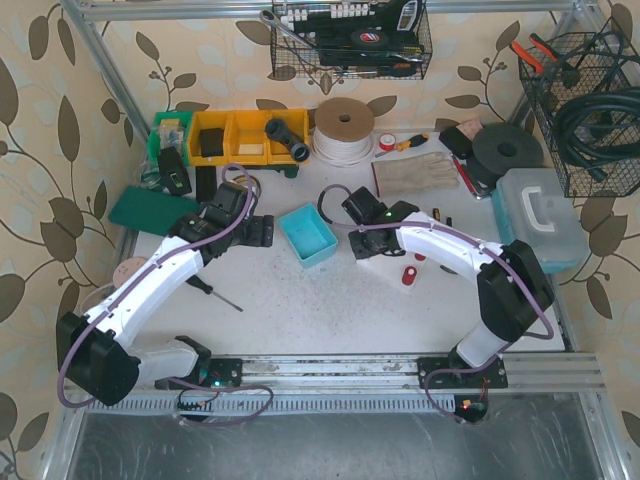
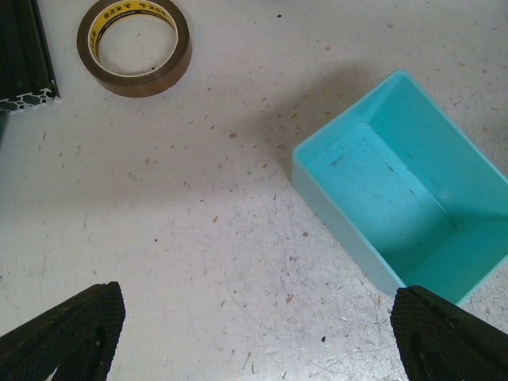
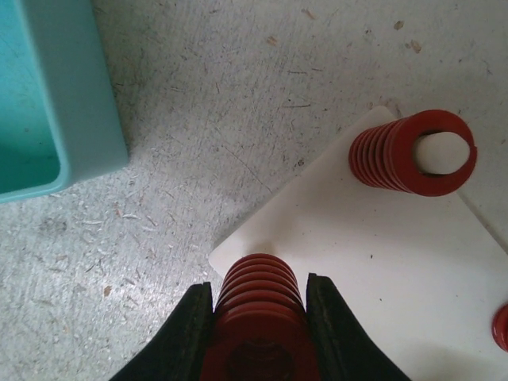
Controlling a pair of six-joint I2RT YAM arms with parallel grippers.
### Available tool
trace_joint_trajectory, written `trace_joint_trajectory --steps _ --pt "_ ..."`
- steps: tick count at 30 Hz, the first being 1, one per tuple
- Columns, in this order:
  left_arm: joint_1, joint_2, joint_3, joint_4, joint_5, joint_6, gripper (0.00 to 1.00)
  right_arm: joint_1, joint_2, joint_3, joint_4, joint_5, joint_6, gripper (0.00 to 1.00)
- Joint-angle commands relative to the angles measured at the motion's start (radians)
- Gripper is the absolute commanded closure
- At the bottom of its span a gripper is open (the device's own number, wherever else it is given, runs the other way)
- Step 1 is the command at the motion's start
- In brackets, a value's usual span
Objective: Install the large spring
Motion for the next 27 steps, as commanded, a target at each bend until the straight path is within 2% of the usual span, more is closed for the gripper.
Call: trace_joint_trajectory --steps 1,5,13,16,18,20,23,27 --pt "0.003 0.004 0.037 -0.001 0.020 0.009 0.07 0.007 0.032 -0.029 0.055 0.034 -0.004 1.00" --pt "0.004 0.002 0.040 0.005 0.025 0.006 0.07 0.008 0.050 -0.059 0.093 0.029 -0.001 1.00" --pt "0.003 -0.003 0.020 0.028 0.029 0.007 0.09 0.008 0.048 -0.044 0.064 0.025 0.014 0.60" --pt "0.003 -0.012 0.007 0.059 0.030 0.015 0.10 0.007 0.023 -0.012 0.032 0.015 0.014 0.41" --pt "0.004 -0.024 -0.003 0.095 0.024 0.026 0.12 0.007 -0.005 0.017 -0.004 0.024 0.017 0.30" --pt "0.004 -0.046 -0.027 0.158 0.005 0.040 0.14 0.007 -0.052 0.037 -0.033 0.048 0.013 0.24" --pt "0.003 -0.099 -0.087 0.286 -0.044 0.092 0.07 -0.004 -0.142 0.053 -0.065 0.107 -0.008 0.01" --pt "0.003 -0.125 -0.128 0.391 -0.186 0.231 0.06 -0.072 -0.278 0.024 -0.022 0.193 -0.069 0.00"
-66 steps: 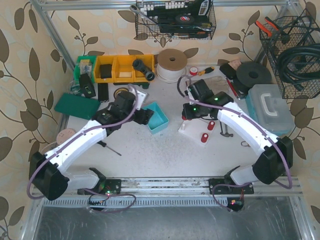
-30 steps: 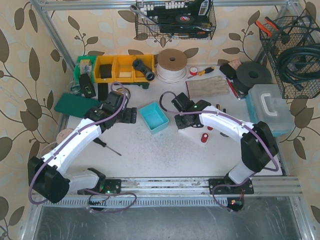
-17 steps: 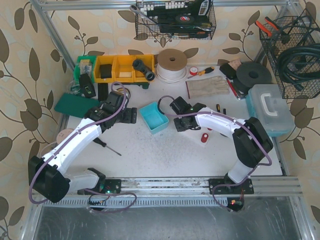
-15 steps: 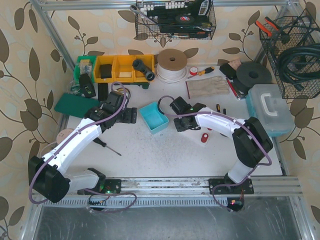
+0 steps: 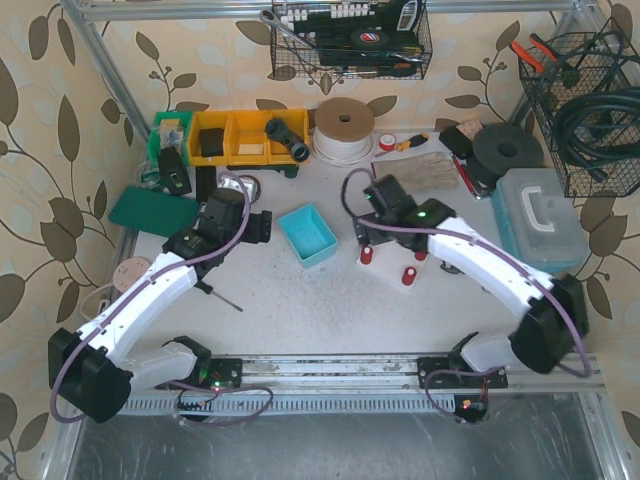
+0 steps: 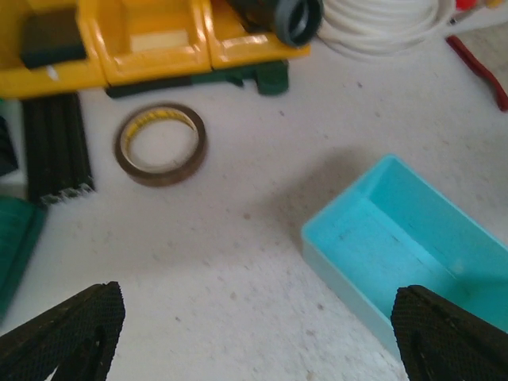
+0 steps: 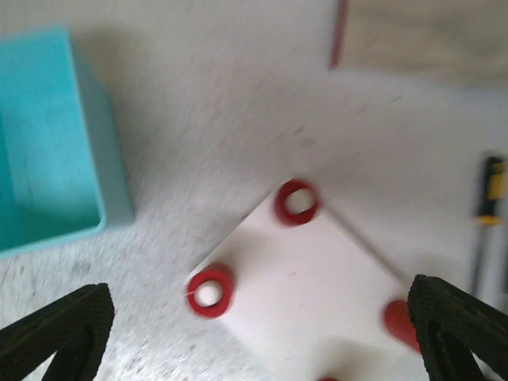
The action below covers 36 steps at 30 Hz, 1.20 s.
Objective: Install the large spring
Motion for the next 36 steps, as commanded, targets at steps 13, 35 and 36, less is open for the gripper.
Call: trace_joint_trajectory --steps 13,35,36 --pt "0.276 0.069 -0.167 0.521 -0.136 0.231 0.04 -0.362 -0.322 -0.437 0.647 0.226 -0.539 0.00" --pt "0.487 0.259 -0.470 0.986 -0.102 0.271 0.04 -0.674 -0.037 -0.731 1.342 -0.077 -0.399 0.00" --pt "0.490 0.271 -0.493 1.031 -0.097 0.267 0.04 -0.677 -0.025 -0.727 1.344 -0.093 -0.403 0.00"
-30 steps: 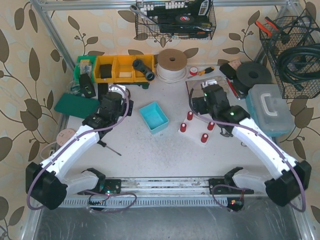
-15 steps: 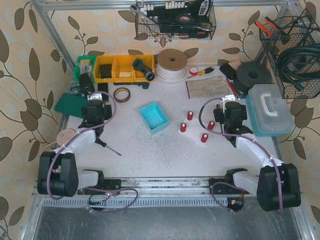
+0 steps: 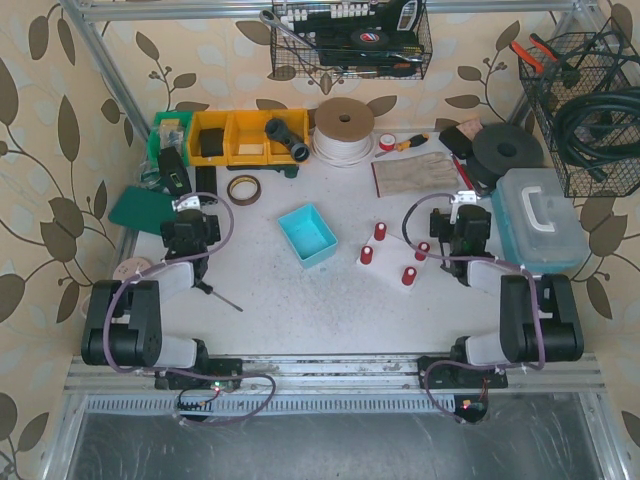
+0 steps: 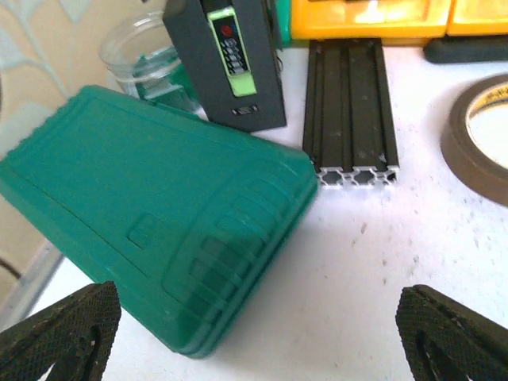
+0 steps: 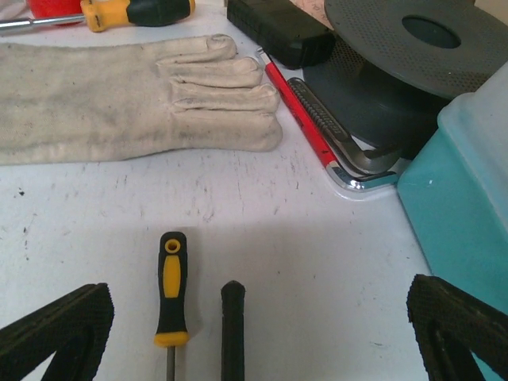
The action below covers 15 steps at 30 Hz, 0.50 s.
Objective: Install the large spring
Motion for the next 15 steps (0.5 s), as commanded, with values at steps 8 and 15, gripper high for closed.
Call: trace_joint_trajectory --steps 8,15 --pt "0.027 0.114 -0.149 0.381 0.086 0.028 0.04 -0.014 0.083 -0.030 0.194 -0.161 0.011 0.00" --pt "0.026 0.117 -0.133 0.356 0.175 0.065 0.04 -0.021 0.109 -0.130 0.402 -0.152 0.024 0.00"
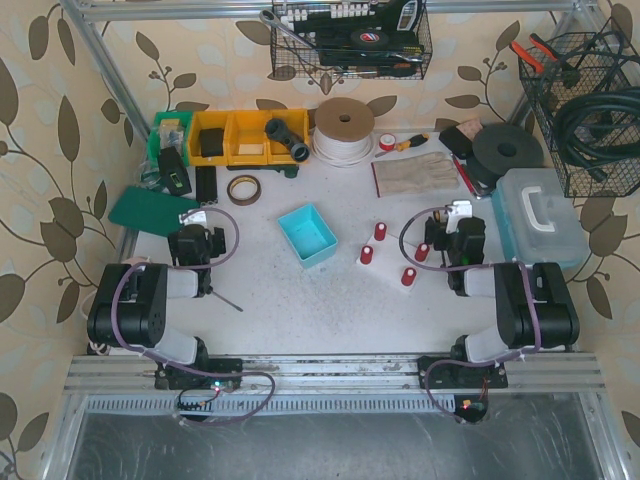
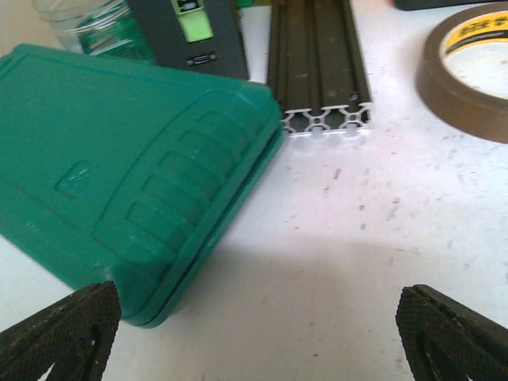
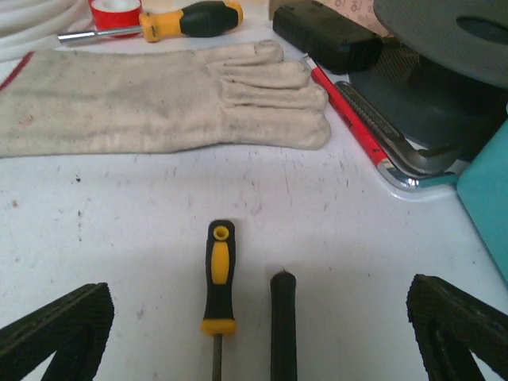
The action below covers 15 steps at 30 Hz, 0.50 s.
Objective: Install the large spring
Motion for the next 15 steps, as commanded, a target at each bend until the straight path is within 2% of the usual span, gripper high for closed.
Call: trace_joint_trajectory --steps 1,15 --pt "0.009 -0.005 0.025 0.051 0.102 0.041 0.04 -0.009 0.016 -0.027 0.122 -0.020 0.011 0.00" --pt "0.010 -0.011 0.019 0.058 0.108 0.044 0.03 0.007 0.009 -0.016 0.085 0.010 0.004 0.00"
